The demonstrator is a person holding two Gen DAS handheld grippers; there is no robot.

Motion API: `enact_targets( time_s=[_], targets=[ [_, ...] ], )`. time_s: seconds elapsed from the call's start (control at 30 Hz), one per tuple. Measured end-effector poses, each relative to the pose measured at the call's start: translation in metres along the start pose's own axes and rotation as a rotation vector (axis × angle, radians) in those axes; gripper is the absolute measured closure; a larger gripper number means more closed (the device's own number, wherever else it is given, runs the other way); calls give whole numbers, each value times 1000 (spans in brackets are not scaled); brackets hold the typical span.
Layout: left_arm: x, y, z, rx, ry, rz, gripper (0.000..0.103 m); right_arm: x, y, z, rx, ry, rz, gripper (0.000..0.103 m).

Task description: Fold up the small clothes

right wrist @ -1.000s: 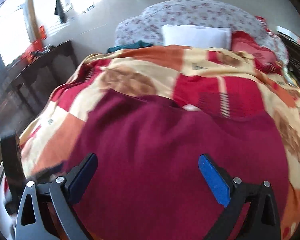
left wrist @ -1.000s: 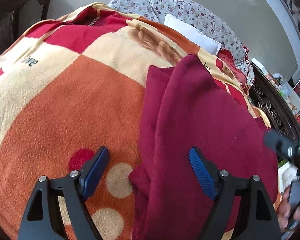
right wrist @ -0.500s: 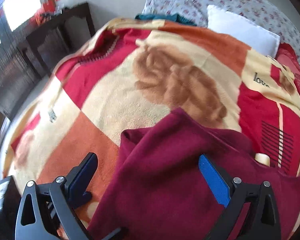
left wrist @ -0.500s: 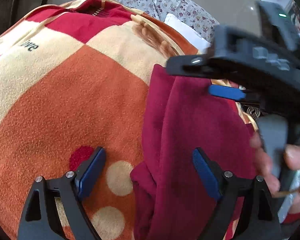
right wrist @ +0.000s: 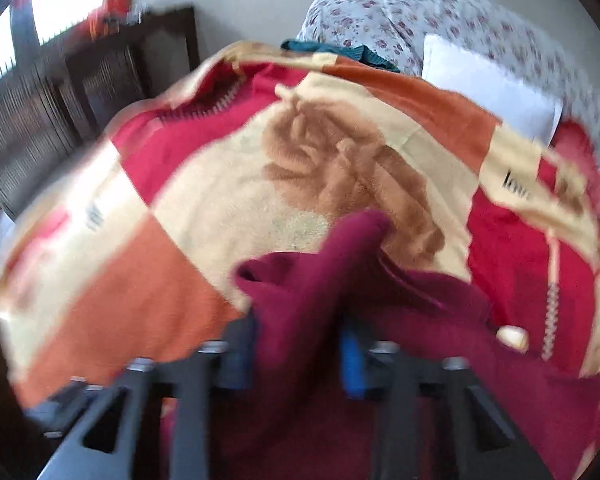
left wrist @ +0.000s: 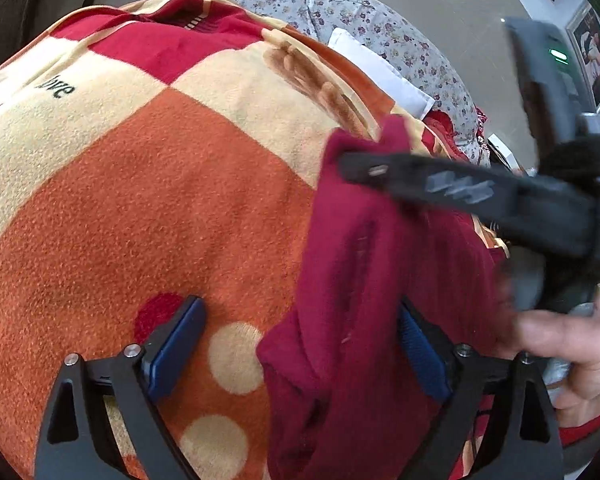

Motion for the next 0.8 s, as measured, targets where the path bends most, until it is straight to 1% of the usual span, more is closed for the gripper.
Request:
enact_targets(
  time_s=[0.03,0.07,0.2,0.27,0.3,0.33,0.4,0.43,0.47,0.5,0.57,0.63,0.7,0.8],
  targets=[
    [0,-1,1,5,-7,2,7,-1,7,3,37,-19,13,82],
    [0,-2,3,13,-16,5,6,-1,12,5,51,-28,27,83],
    [1,-4,7,40,-50,15,6,-4,16,4,76,-42,38,83],
    [1,-6,10,29,-73,10,8,-5,16,2,85,-46,38,83],
    [2,-6,11,21,-77,8,22,-4,15,3,88,-48,35,83],
    [1,-7,12,10,-81,-1,46,-5,15,2,90,-46,30,83],
    [-1,-11,12,-42,-70,-37,56,-6,14,2,92,-45,22,82],
    [-1,-9,12,-53,-65,-33,63,-6,14,1,86,-41,21,80],
    [-1,-8,13,-68,-67,-32,67,-5,14,2,85,-43,19,78],
    [-1,-4,15,-97,-67,-22,72,-5,13,2,86,-54,17,74],
    [-4,3,20,-112,-74,2,75,-5,12,2,102,-75,0,45],
    [-5,7,25,-112,-101,19,76,-4,10,-3,113,-79,-15,29],
    [-6,9,29,-115,-115,28,76,-3,10,-9,106,-63,-23,28],
    [-7,9,33,-105,-128,35,76,-1,6,-18,72,-37,-49,25]
  ],
)
Point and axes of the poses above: each gripper's, at about its wrist camera, not at the fingertips, and y roughly against the way its jaws point, z to its right, x to its top, the point moved 7 cm from there along -y, roughly the way its jaws point, and after that the axes turned 11 degrees about -z, right-handed, at the moved point
